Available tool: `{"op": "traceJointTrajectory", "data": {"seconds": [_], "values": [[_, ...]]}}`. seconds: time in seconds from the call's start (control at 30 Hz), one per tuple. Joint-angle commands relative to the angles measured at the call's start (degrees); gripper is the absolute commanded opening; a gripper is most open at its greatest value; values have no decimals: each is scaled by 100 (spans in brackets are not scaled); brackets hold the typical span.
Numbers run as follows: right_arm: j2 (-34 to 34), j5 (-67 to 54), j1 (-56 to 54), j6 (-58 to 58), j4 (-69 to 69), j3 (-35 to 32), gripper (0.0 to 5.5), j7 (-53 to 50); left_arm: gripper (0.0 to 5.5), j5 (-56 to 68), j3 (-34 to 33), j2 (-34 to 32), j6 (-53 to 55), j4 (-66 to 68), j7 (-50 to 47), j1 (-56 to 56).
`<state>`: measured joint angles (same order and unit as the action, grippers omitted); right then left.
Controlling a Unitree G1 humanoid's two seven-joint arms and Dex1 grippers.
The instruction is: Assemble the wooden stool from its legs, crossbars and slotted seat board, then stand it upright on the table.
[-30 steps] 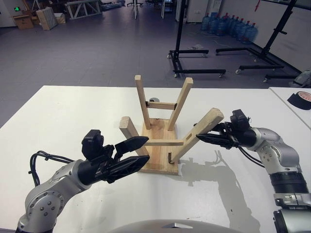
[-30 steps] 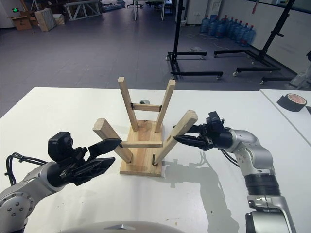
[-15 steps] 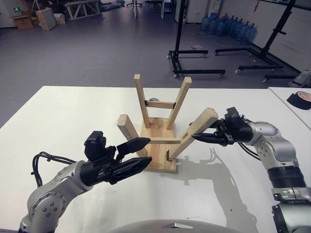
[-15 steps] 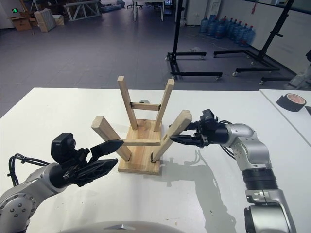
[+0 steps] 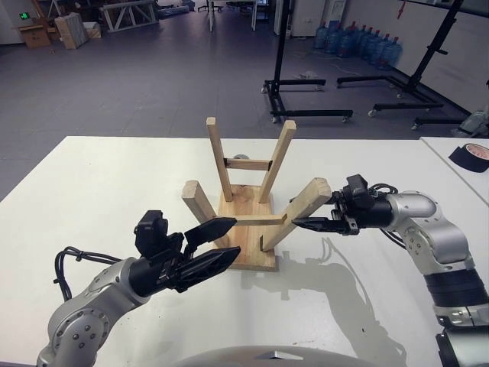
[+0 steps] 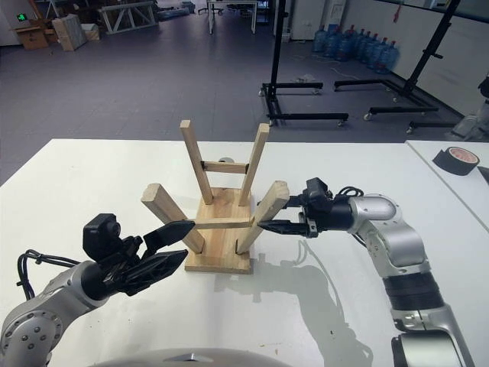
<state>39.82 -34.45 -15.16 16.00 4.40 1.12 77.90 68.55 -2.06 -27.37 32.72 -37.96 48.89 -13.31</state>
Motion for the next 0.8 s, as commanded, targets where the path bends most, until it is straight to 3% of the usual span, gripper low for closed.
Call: {"op": "traceJointTrajectory", "data": {"seconds": [0.03,0.23,0.43,0.57,0.7,0.8], "values": [[106,401,97,197,-25,318,203,-122,360,-102,33,-3,-40,-39,-11,-13],[163,285,-56,485,220,464,203,-218,360,-251,130,19,-104,-184,-105,-8],[220,333,-49,602,204,546,203,-275,360,-154,-185,-74,-267,-456,-272,78],[180,412,-120,597,138,663,203,-332,360,-13,-650,-119,-477,-588,-641,453],[148,470,-165,500,-80,793,203,-252,360,966,-1523,-278,-822,-682,-1137,1076],[66,484,-233,539,-391,950,203,-158,360,953,-1856,-429,-864,-128,-1414,1358]]}}
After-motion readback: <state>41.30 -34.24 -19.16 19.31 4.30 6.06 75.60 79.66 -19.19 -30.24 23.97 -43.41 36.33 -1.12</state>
